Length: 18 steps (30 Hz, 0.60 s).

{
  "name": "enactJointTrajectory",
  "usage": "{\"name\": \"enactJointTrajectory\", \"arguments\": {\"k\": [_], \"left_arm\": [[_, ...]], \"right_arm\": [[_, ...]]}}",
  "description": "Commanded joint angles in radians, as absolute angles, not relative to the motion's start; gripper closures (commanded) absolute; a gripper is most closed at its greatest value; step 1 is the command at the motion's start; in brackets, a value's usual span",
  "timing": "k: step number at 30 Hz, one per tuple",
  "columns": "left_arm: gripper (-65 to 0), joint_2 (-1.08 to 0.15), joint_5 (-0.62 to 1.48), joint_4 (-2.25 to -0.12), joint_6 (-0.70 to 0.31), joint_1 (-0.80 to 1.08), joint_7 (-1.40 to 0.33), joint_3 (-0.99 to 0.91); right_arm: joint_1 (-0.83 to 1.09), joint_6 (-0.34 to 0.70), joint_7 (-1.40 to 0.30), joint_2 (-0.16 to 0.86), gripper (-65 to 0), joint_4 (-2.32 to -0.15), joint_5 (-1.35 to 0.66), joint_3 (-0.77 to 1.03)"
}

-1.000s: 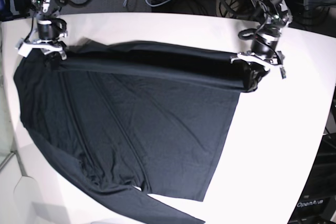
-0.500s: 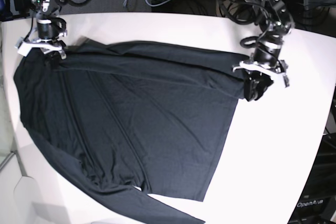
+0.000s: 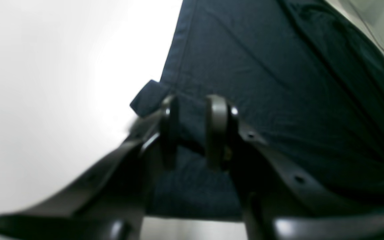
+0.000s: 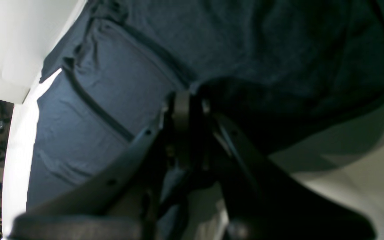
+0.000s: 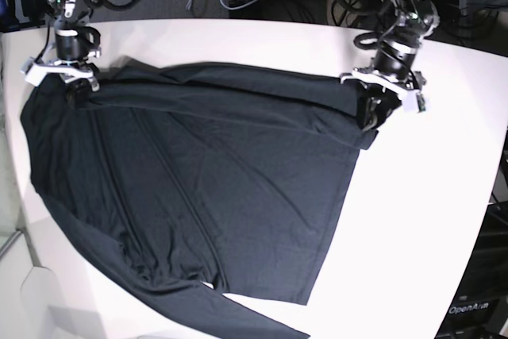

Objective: Fold the T-shirt properly
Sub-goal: 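Lower the held collar edge onto the shirt body with both grippers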

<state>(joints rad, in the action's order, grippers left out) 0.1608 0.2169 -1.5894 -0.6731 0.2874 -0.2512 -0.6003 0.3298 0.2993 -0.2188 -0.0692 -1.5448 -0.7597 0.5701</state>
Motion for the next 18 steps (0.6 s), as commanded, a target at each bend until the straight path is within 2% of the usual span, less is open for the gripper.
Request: {"name": "enactJointTrajectory", "arguments": {"k": [1,6,16,18], "left_arm": [[-14.2,0.157,0.237,-1.604,-0.679,0.285,-0.225,-0.596],[-14.2,0.157,0.237,-1.604,-0.679,0.285,-0.229,-0.596],[-14.2,0.157,0.237,-1.604,-0.679,0.286,-0.232,-0.596],[-14.2,0.157,0.237,-1.596,-0.679,0.286,-0.232,-0.596]], "right_arm": [[0.328,0.306,-0.183,-0.062,-5.9,-1.572,-0.771,0.573],[0.332,0.306,-0.182,-0.056,-6.9,-1.569,-0.769,0.573],[0.352,0.306,-0.239,-0.035,-23.0,-1.572,-0.768,0.582],[0.352,0.306,-0.231,-0.035,-23.9,-1.569,-0.768,0.591]]}}
